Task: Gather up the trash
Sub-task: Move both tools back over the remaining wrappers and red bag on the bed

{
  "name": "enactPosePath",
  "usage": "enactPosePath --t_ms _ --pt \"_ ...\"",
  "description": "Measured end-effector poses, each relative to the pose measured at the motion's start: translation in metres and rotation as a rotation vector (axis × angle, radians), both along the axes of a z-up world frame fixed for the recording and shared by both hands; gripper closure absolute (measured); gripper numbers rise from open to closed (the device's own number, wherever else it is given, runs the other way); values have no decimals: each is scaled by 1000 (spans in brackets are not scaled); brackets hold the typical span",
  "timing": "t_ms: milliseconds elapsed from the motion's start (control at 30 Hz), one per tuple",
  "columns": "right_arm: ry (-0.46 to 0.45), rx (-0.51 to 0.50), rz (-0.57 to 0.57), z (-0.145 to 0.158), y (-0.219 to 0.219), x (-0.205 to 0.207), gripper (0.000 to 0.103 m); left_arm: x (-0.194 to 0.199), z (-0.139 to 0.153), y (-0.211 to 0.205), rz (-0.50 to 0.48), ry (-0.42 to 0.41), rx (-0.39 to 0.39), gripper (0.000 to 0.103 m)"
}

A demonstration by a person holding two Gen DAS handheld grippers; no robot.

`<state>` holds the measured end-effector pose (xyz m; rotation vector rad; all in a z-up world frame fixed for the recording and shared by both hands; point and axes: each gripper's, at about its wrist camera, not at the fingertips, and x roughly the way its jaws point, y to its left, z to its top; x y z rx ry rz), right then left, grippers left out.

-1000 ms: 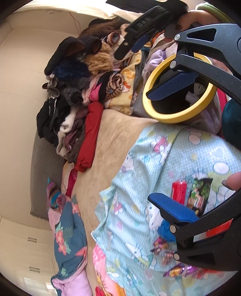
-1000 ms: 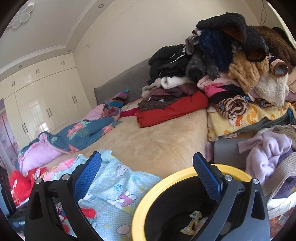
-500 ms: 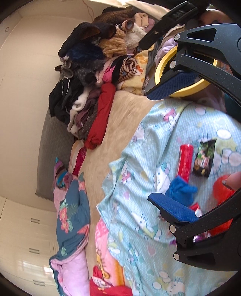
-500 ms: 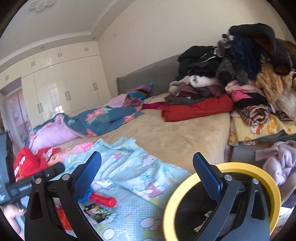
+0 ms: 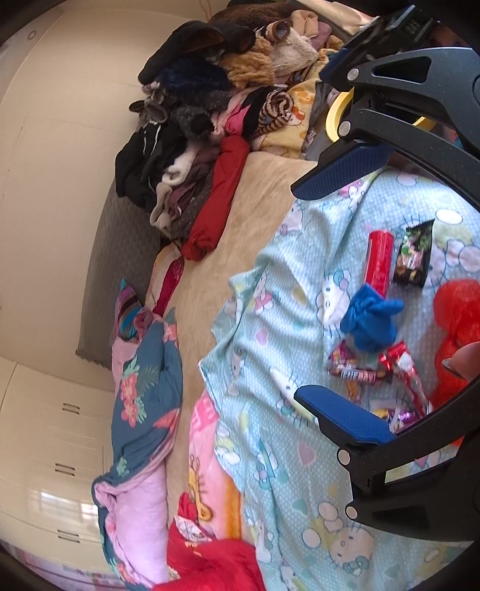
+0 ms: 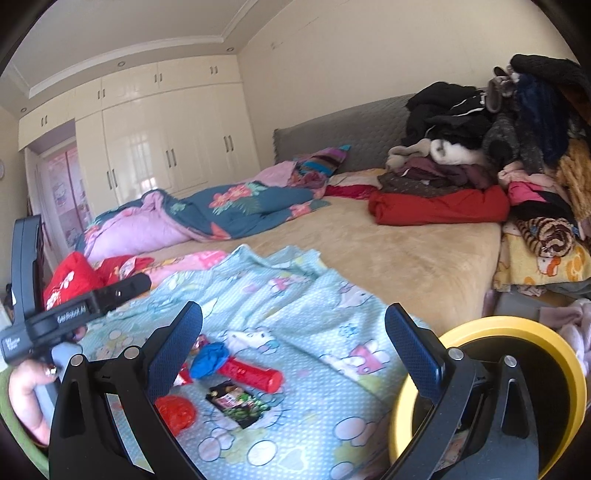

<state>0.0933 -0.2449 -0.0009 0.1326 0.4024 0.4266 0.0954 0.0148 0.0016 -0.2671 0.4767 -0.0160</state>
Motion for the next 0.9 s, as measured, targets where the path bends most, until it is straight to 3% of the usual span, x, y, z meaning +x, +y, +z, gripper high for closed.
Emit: enactPosePath --t_ms 533,667,833,900 --pt "106 -293 216 -39 73 1 7 -17 -15 85 131 27 -61 11" --pt "147 -338 253 -50 81 1 19 -23 -24 100 145 48 -67 11" --pt "198 -377 282 -62 90 7 26 -24 -34 107 136 85 -58 11" --pt "204 -393 296 -65 94 8 30 -21 -40 108 117 113 -55 15"
